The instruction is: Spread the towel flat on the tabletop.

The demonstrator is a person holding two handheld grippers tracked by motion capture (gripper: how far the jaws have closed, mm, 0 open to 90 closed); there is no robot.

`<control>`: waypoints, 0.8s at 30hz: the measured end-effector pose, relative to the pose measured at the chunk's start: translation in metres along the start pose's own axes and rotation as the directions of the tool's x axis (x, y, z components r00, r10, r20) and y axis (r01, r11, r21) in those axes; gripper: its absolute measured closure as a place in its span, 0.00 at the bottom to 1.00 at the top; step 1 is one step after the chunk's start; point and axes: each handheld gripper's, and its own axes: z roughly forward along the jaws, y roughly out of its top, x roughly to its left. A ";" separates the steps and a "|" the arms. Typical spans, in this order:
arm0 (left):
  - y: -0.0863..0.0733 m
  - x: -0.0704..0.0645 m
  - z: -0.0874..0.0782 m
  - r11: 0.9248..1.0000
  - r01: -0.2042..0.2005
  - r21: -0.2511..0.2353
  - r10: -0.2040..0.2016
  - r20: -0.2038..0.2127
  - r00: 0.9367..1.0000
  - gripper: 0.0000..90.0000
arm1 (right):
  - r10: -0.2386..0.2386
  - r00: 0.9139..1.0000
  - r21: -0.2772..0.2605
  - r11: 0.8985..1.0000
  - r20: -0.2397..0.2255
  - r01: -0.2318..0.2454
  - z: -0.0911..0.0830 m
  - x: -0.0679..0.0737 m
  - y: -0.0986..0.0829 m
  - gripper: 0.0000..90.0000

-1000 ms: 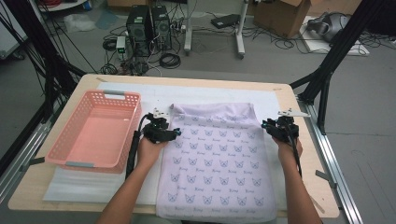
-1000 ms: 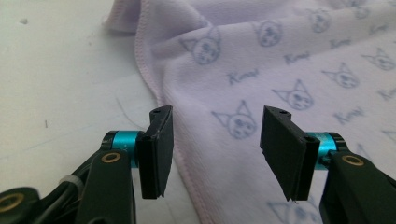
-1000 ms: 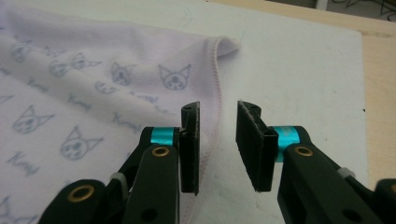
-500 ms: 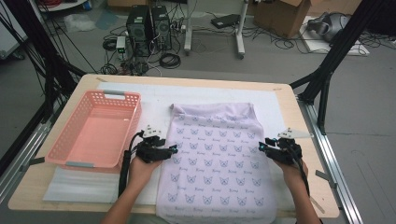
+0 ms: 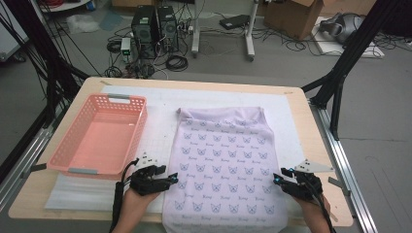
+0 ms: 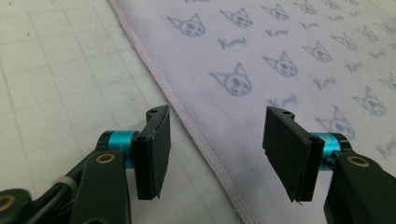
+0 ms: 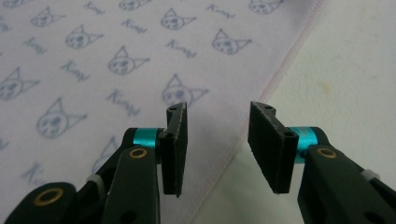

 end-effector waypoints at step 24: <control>-0.025 -0.022 -0.024 0.998 -0.061 0.022 0.061 -0.005 0.998 0.97 | 0.045 0.998 0.058 0.997 -0.039 -0.043 -0.021 0.011 -0.023 0.98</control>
